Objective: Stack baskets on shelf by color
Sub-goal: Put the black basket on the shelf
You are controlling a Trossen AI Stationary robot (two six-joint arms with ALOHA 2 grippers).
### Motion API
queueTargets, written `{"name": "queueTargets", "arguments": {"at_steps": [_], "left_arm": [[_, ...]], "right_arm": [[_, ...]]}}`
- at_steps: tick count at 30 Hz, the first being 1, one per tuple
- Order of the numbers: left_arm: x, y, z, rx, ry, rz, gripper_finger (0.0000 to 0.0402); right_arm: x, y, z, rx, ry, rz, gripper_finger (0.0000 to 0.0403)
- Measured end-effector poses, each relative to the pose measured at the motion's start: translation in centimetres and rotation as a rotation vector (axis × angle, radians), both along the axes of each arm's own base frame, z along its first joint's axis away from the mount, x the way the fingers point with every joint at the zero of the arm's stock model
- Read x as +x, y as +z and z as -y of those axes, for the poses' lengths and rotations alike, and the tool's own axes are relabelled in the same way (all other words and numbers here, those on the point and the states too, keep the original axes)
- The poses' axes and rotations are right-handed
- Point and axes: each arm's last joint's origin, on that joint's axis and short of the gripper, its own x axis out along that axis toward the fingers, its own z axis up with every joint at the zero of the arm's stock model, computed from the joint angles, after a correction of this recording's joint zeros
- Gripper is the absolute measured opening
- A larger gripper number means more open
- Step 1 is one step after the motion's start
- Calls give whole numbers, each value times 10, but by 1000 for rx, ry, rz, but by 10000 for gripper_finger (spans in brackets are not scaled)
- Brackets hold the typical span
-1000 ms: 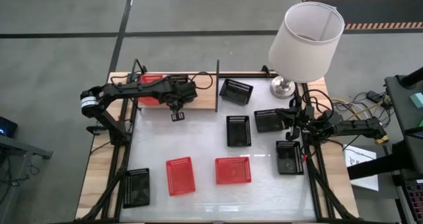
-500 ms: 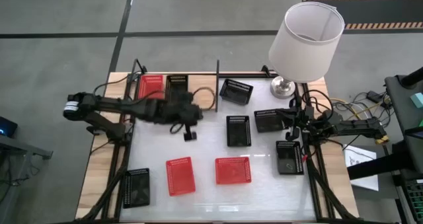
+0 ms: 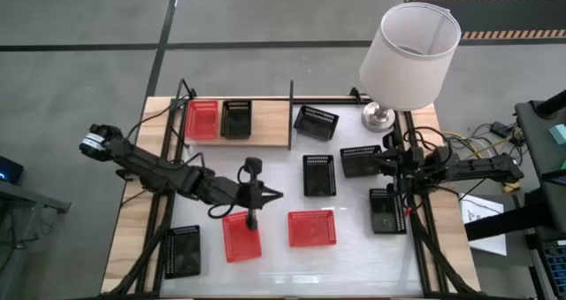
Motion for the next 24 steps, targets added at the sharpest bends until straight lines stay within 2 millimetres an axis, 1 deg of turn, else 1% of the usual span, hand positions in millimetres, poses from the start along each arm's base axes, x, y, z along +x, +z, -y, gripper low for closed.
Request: {"name": "queueTargets", "arguments": {"at_steps": [4,7,12,16,22,24], "left_arm": [[-9,-5,-4,10,37,-1,1],[-17,-5,-7,-7,44,13,1],[-30,-4,-12,-50,52,73,1],[-43,-8,-17,-95,59,127,1],[-62,-16,-25,-196,91,234,1],[-67,-18,-27,-214,93,275,1]], "right_arm": [[6,2,-1,-7,8,21,13],[13,6,-1,-12,17,11,13],[44,18,-3,-53,6,-126,13],[64,31,-5,-81,9,-194,13],[98,46,-17,-135,47,-315,13],[109,44,-22,-148,69,-385,13]]}}
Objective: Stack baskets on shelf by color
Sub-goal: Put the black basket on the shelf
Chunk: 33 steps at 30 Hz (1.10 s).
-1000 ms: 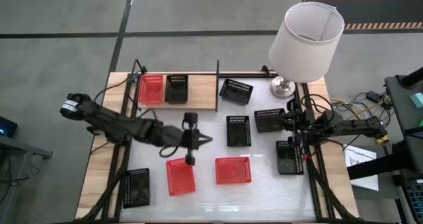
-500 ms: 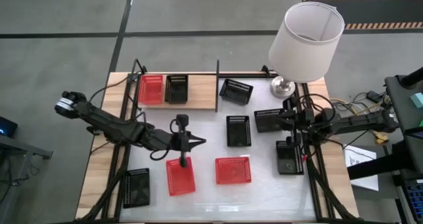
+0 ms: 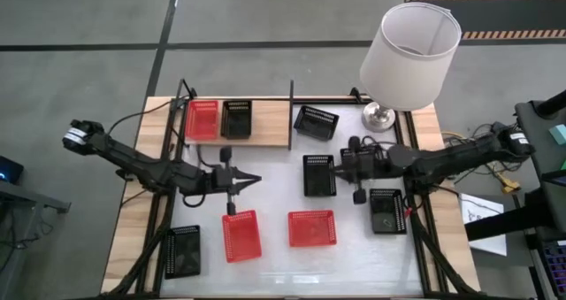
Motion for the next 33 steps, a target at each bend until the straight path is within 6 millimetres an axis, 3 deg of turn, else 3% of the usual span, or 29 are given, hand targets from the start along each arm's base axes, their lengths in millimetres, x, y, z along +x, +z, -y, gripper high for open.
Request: {"name": "queueTargets", "arguments": {"at_steps": [2,7,14,19,24,29,33], "left_arm": [[-7,1,-3,-15,6,39,1],[-25,6,-10,-51,23,135,1],[-46,5,-19,-64,23,191,1],[-60,16,-24,-63,26,259,1],[-65,19,-26,-68,25,283,1],[-63,6,-25,-53,23,249,1],[-64,5,-25,-56,22,254,1]], "right_arm": [[10,9,-6,0,14,-1,13],[31,9,-22,17,11,-154,13],[47,17,-41,15,-51,-379,13],[54,21,-46,34,-86,-567,13],[61,20,-48,75,-148,-748,13],[71,19,-51,52,-185,-901,14],[84,7,-55,42,-180,-1019,43]]}}
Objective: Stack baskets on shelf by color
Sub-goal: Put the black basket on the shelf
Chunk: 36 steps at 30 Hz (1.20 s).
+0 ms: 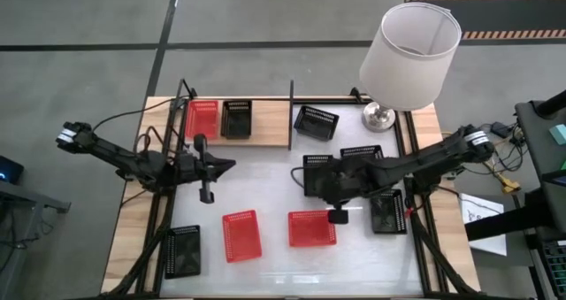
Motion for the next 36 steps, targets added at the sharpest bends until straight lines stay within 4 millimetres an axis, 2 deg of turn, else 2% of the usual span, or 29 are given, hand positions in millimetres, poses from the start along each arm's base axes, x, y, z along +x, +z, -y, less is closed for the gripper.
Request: {"name": "queueTargets", "arguments": {"at_steps": [10,14,17,25,29,34,36], "left_arm": [[1,-2,0,3,-1,-7,1],[1,-2,0,3,-2,-7,1],[1,-3,0,4,-2,-9,1],[1,-4,0,5,-2,-13,1],[1,-5,0,7,-1,-15,1],[1,-5,0,7,-1,-16,1],[1,-5,0,7,-1,-16,1]], "right_arm": [[26,-47,-5,-46,3,-157,173],[33,-63,-1,-75,-14,-206,198],[37,-72,3,-86,-19,-233,200],[45,-92,19,-100,-56,-294,168],[46,-92,22,-98,-61,-293,117],[45,-89,21,-96,-53,-290,25],[45,-88,20,-97,-42,-295,16]]}}
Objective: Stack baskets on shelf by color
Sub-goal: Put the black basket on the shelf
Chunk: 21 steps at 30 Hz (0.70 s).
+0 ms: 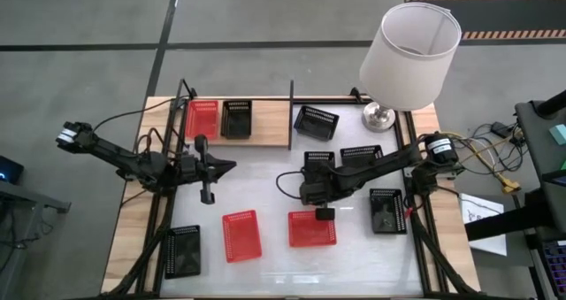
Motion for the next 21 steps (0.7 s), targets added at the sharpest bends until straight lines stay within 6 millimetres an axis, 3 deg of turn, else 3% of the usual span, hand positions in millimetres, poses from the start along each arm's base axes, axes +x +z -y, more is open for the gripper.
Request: {"name": "queueTargets", "arguments": {"at_steps": [9,16,21], "left_arm": [[1,-1,0,2,0,-5,1],[1,-1,0,10,1,-9,1],[1,-1,0,11,2,-9,1]], "right_arm": [[10,38,-13,-2,53,9,12],[26,75,-25,32,159,143,11],[39,88,-29,53,212,245,11]]}}
